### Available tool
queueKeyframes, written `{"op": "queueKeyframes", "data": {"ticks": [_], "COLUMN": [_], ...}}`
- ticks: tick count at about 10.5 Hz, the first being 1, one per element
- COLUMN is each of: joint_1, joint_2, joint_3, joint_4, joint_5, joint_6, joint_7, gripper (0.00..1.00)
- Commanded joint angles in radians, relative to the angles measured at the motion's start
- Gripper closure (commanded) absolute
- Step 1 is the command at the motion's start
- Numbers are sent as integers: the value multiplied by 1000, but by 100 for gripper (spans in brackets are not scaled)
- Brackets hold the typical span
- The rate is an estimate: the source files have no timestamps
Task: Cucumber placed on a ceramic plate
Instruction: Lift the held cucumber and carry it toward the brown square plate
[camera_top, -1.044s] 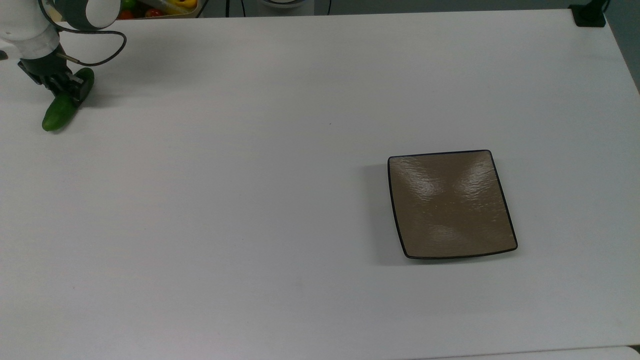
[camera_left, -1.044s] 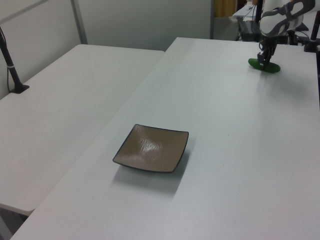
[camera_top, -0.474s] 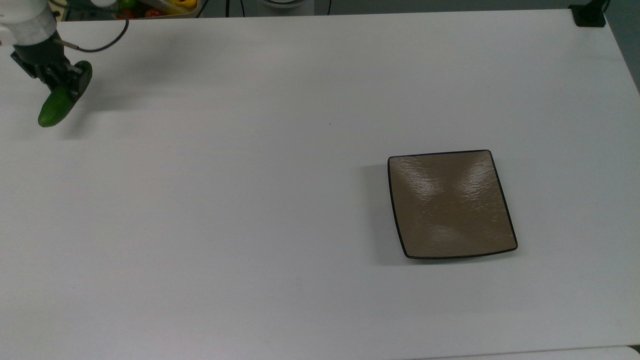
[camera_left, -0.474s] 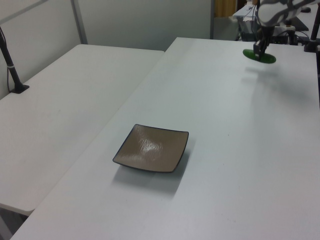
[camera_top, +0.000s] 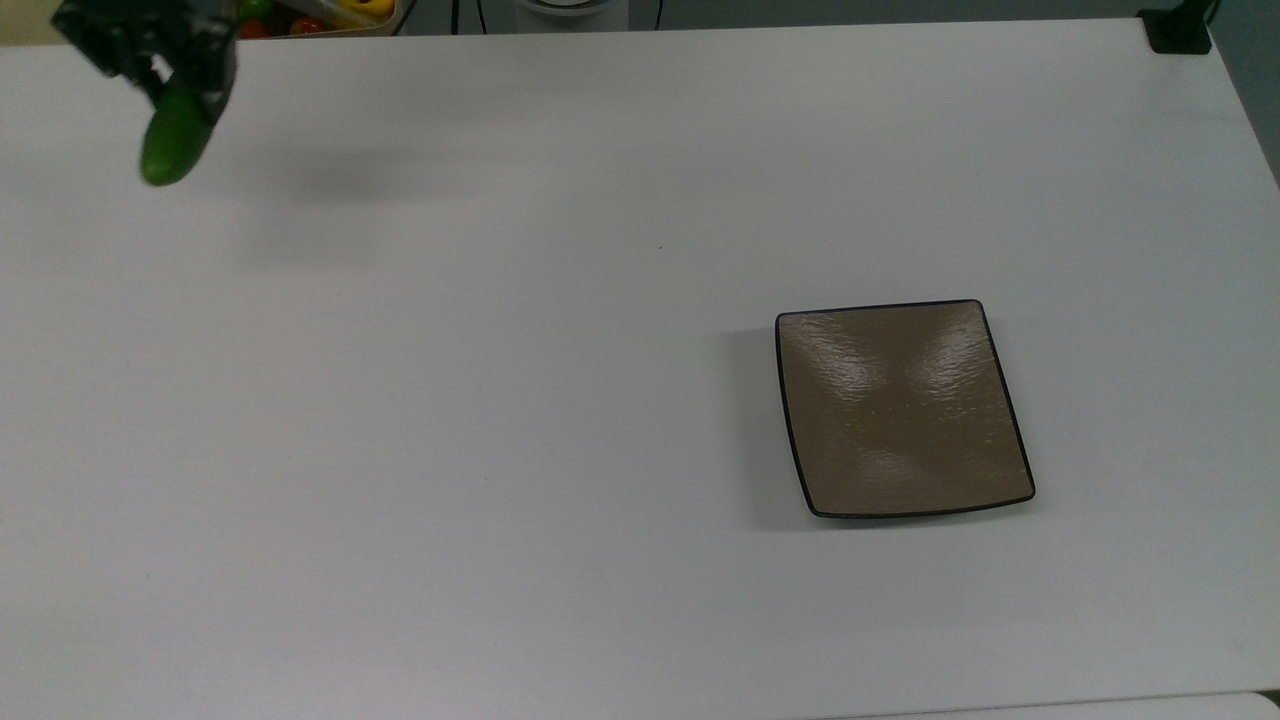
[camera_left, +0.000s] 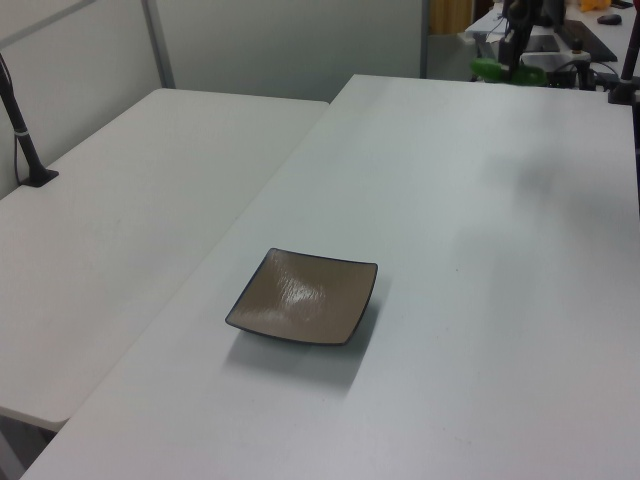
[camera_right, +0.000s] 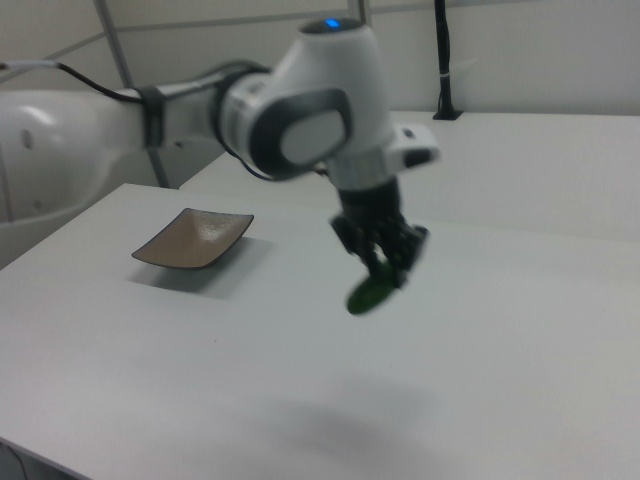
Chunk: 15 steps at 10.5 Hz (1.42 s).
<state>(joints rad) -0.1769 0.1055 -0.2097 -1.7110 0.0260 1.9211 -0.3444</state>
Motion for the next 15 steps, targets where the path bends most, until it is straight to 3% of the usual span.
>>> {"op": "queueKeyframes", "data": {"ticks": [1,5,8,11,15], "joint_1": [112,206,333,404,494], "joint_2": [-104,-116,-14,69,198], "joint_3": [39,148,180,262,289], "joint_4": [-30,-13,89,94,93], "joint_5": [31,67,80,80,62], "joint_6": [-98,-120,-76,190,497], "joint_7": [1,86,221,396,481], "gripper": [84,84,83,83,83]}}
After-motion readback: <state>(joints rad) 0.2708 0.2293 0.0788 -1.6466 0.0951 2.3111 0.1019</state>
